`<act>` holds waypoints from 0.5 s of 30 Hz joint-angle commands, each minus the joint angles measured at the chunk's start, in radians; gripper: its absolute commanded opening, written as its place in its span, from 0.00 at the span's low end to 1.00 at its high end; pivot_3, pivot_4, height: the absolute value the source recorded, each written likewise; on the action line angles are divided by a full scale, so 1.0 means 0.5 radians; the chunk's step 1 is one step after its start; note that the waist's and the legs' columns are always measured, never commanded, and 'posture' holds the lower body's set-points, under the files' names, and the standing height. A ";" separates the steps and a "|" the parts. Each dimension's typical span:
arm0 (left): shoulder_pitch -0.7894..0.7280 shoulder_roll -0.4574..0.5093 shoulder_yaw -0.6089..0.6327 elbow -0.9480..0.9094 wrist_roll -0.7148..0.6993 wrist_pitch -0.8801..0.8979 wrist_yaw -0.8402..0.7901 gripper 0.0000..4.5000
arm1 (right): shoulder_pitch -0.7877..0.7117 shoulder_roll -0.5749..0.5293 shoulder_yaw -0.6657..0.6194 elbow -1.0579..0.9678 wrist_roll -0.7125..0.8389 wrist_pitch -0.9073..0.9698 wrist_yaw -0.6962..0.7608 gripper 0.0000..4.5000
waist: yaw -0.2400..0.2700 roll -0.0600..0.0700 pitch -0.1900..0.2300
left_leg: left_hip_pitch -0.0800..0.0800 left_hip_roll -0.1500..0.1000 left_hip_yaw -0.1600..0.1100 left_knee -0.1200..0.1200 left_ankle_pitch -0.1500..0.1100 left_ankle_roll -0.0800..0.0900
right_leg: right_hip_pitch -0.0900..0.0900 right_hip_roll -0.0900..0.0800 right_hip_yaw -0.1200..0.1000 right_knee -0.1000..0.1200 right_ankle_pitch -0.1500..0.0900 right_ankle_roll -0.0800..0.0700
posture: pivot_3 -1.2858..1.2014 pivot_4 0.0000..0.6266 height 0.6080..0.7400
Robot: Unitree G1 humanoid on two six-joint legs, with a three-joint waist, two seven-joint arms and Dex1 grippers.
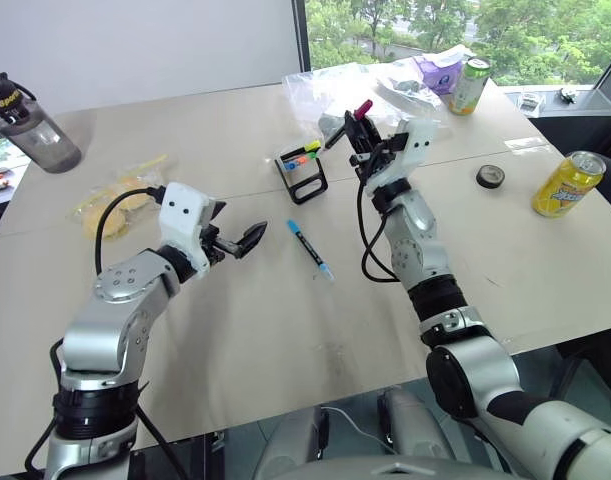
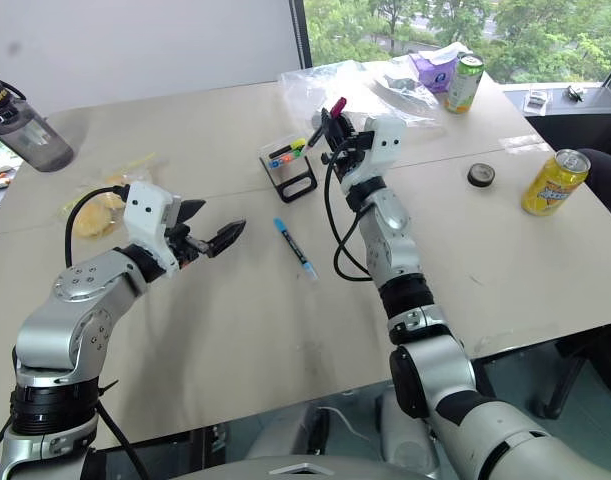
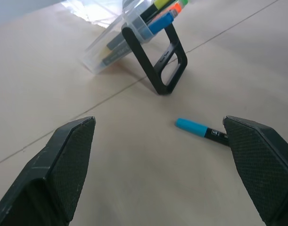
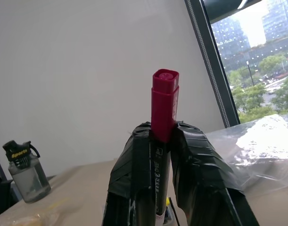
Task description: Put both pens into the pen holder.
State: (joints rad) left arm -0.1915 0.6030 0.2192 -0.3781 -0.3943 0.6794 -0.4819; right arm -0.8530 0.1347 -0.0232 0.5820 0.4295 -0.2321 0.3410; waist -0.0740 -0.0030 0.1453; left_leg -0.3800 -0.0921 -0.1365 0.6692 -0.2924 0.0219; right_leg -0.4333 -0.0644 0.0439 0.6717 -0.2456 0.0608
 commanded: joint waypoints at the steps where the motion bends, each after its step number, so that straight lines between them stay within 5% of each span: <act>1: 0.009 0.000 0.035 -0.086 0.006 -0.052 0.017 0.99 | -0.108 0.335 -0.008 -0.212 0.159 0.090 -0.067 0.01 | 0.002 0.000 0.000 | 0.000 0.000 0.000 0.000 0.000 0.000 | 0.000 0.000 0.000 0.000 0.000 0.000 | 0.52 0.24 1.00; 15: 0.057 -0.066 -0.001 -0.127 0.028 -0.068 0.064 0.99 | -0.226 0.534 -0.026 -0.117 0.517 0.292 -0.430 0.01 | 0.004 0.000 0.000 | 0.000 0.000 0.000 0.000 0.000 0.000 | 0.000 0.000 0.000 0.000 0.000 0.000 | 0.52 0.24 1.00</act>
State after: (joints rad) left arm -0.1798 0.5624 0.1959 -0.3840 -0.3820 0.6613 -0.4565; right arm -0.8539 0.1377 -0.0296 0.5157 0.6425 -0.0883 0.1302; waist -0.0719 -0.0029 0.1453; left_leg -0.3800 -0.0922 -0.1363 0.6692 -0.2923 0.0219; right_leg -0.4334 -0.0645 0.0440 0.6720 -0.2457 0.0608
